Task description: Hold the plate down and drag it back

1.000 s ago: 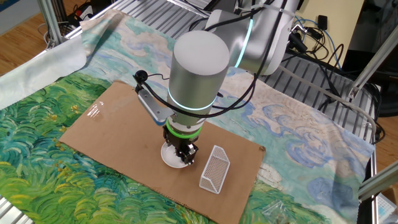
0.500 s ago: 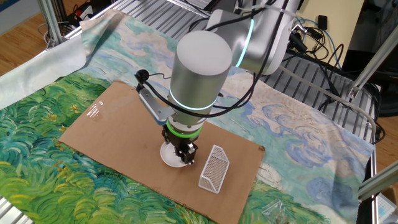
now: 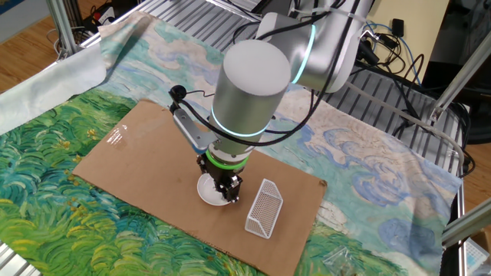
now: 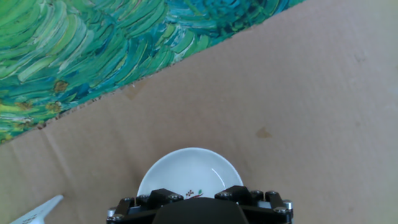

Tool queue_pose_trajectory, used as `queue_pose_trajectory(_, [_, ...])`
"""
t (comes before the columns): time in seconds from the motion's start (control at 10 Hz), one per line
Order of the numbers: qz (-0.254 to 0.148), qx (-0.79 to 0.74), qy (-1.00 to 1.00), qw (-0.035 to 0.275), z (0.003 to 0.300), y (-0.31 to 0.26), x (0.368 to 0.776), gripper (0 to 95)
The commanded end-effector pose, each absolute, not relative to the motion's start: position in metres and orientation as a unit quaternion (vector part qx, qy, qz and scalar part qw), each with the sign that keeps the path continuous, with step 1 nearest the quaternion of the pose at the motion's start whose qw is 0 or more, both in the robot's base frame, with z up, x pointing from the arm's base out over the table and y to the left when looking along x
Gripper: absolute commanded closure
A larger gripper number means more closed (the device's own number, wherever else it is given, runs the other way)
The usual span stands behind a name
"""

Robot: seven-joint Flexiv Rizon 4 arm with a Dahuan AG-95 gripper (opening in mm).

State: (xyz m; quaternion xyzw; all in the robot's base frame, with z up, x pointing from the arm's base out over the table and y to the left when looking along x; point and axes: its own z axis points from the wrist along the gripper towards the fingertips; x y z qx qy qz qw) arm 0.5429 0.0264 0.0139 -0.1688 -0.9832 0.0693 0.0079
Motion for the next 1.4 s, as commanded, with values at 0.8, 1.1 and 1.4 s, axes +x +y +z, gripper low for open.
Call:
queue_pose_trajectory(0.8, [0.034, -0.179, -0.983, 0.019, 0.0198, 0.0368, 0.5419, 38.0])
queue_pose_trajectory(1.1, [0.034, -0.168, -0.985, 0.022, 0.0196, 0.0364, 0.5421, 57.0])
queue_pose_trajectory(1.4, [0.033, -0.164, -0.986, 0.021, 0.0179, 0.034, 0.5434, 76.0])
